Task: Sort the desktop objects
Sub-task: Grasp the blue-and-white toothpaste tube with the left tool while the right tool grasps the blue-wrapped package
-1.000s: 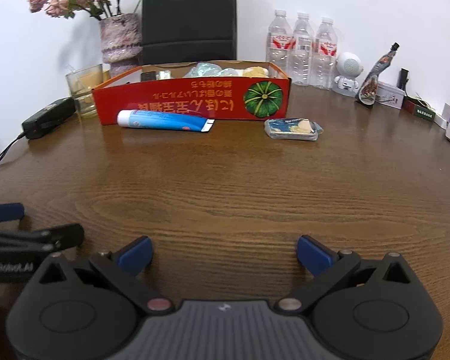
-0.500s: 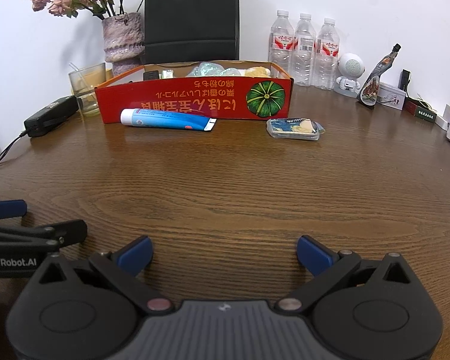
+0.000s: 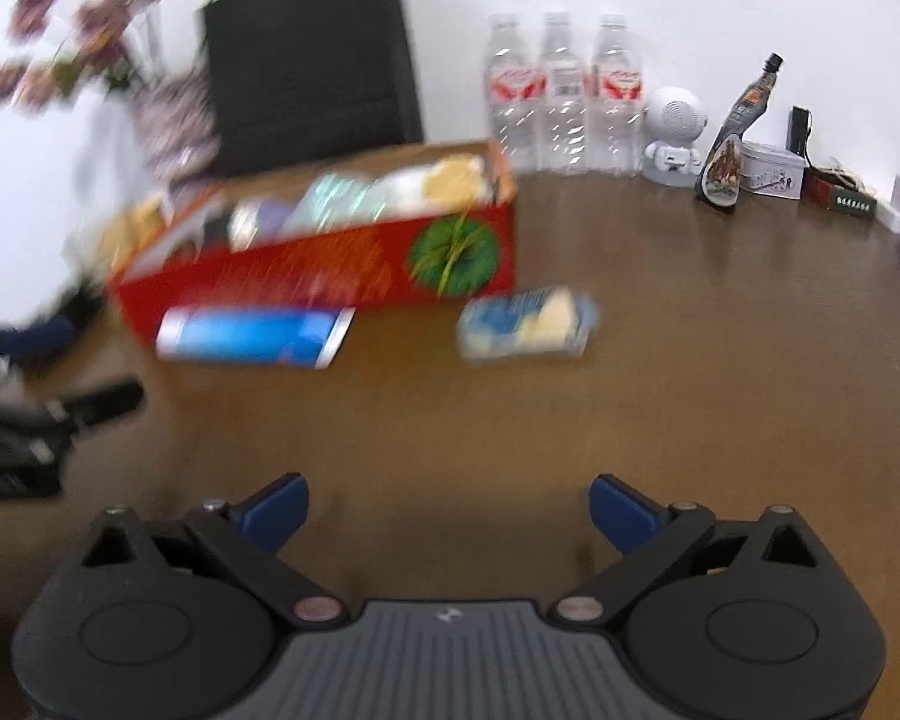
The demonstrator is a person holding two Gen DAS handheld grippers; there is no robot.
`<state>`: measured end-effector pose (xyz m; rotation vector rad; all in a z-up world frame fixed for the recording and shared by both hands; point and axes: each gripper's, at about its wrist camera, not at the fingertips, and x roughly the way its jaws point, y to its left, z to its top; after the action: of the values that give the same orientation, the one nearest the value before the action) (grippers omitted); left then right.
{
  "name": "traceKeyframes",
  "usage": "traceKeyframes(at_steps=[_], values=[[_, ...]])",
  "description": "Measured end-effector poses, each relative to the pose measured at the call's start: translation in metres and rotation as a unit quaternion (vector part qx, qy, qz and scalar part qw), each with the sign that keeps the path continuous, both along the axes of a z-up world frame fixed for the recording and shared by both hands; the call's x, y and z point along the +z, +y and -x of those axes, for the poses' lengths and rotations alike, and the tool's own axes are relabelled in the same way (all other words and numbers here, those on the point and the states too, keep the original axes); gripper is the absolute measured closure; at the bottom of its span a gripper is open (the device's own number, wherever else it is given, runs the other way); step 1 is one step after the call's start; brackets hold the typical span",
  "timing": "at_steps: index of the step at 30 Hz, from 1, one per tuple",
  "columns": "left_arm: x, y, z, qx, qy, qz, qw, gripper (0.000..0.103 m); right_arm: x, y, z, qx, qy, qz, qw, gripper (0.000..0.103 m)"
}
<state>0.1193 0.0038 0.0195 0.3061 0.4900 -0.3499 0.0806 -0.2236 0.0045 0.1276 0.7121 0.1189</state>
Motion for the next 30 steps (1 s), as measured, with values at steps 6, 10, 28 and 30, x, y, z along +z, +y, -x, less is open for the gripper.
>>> traceKeyframes(at_steps=[6,10,28,30], values=[[-0.025,-0.017,-0.052,-0.076,0.022,-0.094,0.9924,0.008,0.002,-0.02,-0.055,-0.007,0.002,0.015,1.0,0.003],[-0.024,-0.002,-0.065,-0.082,0.073,-0.065,0.9919,0.021,-0.011,-0.029,-0.086,0.018,0.018,0.004,1.0,0.003],[-0.021,-0.007,-0.058,-0.052,0.125,-0.006,0.9908,0.047,-0.031,0.016,-0.064,0.091,-0.03,0.064,0.993,0.046],[-0.02,-0.007,-0.048,-0.049,0.13,0.002,0.9903,0.055,-0.03,0.022,-0.047,0.101,-0.03,0.065,0.992,0.07]])
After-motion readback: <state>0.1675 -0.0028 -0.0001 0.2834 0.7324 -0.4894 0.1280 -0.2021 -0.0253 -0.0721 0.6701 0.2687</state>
